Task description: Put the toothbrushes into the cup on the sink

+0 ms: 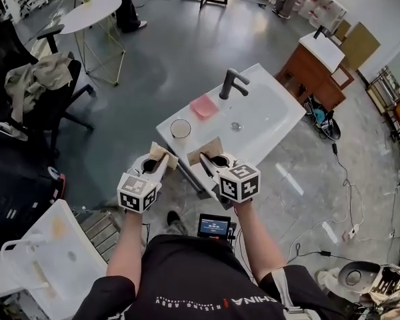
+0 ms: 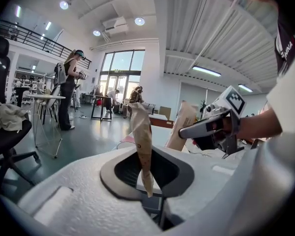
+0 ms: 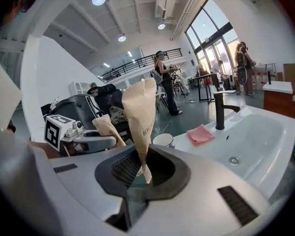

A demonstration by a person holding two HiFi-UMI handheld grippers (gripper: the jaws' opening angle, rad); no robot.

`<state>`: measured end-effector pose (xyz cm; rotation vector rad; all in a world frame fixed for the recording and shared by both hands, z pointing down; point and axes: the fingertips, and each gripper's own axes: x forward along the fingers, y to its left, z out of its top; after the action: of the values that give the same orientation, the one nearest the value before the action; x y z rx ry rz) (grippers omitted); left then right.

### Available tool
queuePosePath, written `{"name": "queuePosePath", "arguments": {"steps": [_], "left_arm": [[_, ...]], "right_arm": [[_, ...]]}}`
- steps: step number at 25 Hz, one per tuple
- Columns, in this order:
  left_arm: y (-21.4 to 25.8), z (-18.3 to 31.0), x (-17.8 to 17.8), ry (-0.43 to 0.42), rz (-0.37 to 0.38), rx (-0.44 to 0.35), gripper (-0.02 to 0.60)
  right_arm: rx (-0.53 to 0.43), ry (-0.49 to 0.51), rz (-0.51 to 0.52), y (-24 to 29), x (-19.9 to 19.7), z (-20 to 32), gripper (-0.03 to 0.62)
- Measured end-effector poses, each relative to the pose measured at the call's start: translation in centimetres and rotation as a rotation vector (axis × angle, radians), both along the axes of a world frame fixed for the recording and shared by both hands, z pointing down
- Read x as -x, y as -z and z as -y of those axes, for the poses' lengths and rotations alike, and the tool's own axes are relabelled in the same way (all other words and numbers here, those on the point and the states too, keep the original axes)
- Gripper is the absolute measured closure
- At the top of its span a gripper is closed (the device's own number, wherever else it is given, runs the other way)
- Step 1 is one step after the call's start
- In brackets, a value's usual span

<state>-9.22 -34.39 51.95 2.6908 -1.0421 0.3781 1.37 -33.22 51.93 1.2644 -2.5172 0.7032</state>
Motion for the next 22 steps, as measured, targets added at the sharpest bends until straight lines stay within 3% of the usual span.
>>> {"name": "queuePosePath", "arguments": {"steps": [8, 22], "left_arm": [[-1.1, 2.4, -0.7, -0.023, -0.007, 0.032, 0.543], [-1.0, 3.1, -1.8, 0.065, 0.007, 0.033, 0.543]], "right_arm": [[0.036, -0.025, -0.015, -1.5, -0.6, 1.7, 0.554], [0.026, 0.095, -0.011, -1.2, -0.8, 3.8, 0.554]]}}
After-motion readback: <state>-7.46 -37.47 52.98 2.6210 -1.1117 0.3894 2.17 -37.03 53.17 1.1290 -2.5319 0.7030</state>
